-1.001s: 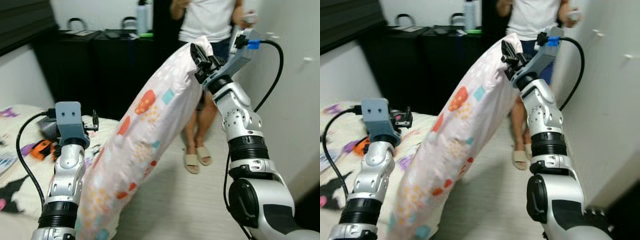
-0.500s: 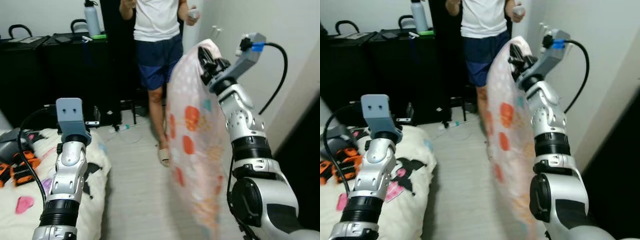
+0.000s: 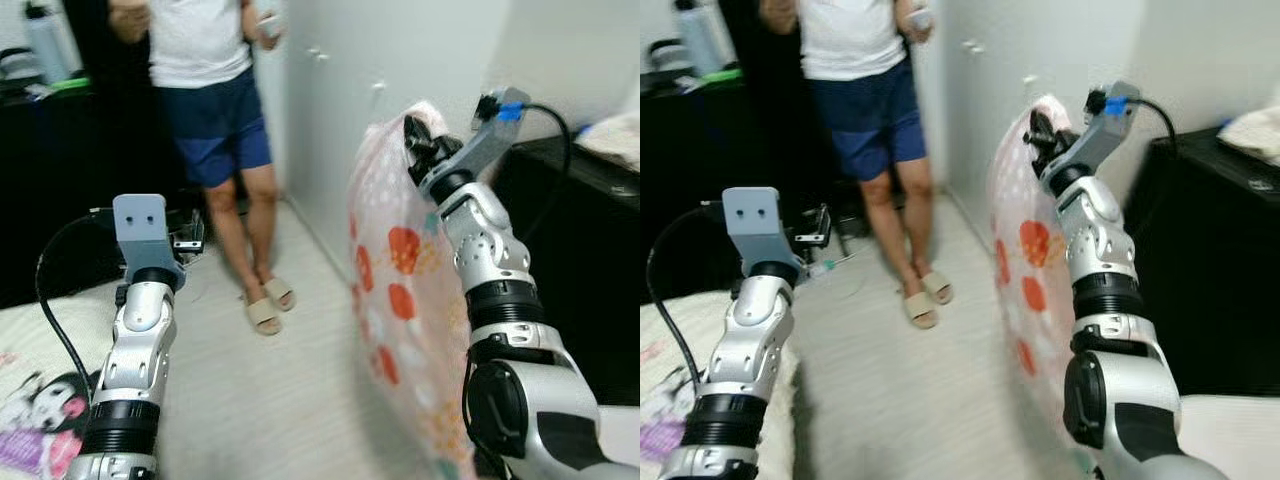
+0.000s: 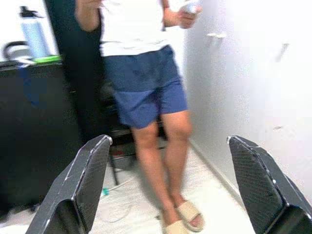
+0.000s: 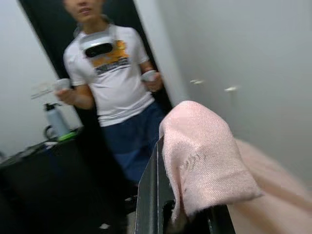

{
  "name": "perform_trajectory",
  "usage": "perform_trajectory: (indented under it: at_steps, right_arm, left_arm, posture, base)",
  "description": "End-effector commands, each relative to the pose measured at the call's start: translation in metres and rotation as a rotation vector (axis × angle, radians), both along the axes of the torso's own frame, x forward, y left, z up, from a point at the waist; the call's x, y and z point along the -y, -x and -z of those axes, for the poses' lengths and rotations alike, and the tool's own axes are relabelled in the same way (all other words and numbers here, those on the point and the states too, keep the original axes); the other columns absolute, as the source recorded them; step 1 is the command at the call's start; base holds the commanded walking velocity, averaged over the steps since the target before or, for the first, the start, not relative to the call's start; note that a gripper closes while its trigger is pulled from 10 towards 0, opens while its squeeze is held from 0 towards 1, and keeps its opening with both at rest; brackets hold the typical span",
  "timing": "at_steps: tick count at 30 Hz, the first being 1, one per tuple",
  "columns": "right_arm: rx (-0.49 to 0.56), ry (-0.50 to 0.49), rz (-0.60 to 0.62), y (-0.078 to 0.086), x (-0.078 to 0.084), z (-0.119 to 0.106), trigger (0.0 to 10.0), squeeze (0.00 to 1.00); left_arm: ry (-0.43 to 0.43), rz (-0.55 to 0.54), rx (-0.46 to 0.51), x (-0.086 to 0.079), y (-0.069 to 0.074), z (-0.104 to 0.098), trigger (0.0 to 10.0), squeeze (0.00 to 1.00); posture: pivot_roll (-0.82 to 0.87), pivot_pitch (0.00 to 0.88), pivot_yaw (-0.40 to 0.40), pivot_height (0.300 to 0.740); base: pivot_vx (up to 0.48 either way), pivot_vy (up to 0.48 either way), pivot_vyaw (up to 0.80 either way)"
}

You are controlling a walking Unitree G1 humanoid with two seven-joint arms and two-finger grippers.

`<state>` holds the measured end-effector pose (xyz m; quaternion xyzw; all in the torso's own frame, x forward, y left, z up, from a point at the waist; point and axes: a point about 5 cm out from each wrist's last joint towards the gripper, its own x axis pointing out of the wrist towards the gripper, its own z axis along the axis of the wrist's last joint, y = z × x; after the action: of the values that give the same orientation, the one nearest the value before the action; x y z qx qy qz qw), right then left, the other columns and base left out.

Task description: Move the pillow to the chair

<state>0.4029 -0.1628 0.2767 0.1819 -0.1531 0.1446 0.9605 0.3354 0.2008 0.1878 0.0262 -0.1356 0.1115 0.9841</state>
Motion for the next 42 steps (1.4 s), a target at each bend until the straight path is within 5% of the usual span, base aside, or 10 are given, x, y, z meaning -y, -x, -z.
perform_trajectory:
  at_steps: [1,20,29,42]
  right_arm:
    - [0.055,0.008,0.007,0.001,-0.004,-0.009,0.0,0.0]
    - [0.085,-0.048,0.14,-0.003,0.019,-0.022,0.0,0.0]
    - [0.086,-0.075,0.252,0.0,0.043,-0.023,0.0,0.0]
    - [0.093,-0.079,0.253,-0.003,0.033,-0.025,0.0,0.0]
  left_arm:
    - [-0.002,-0.009,-0.013,-0.002,0.002,0.003,10.0,0.0]
    - [-0.04,0.015,0.037,-0.002,0.001,-0.014,10.0,0.0]
    - [-0.048,0.063,0.043,0.006,0.002,-0.015,10.0,0.0]
    - [-0.052,0.075,0.056,0.008,0.003,-0.017,10.0,0.0]
  posture:
    - [-0.17,0.0,-0.022,0.74]
    - [-0.15,0.0,-0.019,0.74]
    - [-0.15,0.0,-0.014,0.74]
    - [-0.14,0.0,-0.034,0.74]
  base:
    - [0.0,0.0,-0.78]
    - [0.0,0.0,-0.78]
    - [0.0,0.0,-0.78]
    - [0.0,0.0,-0.78]
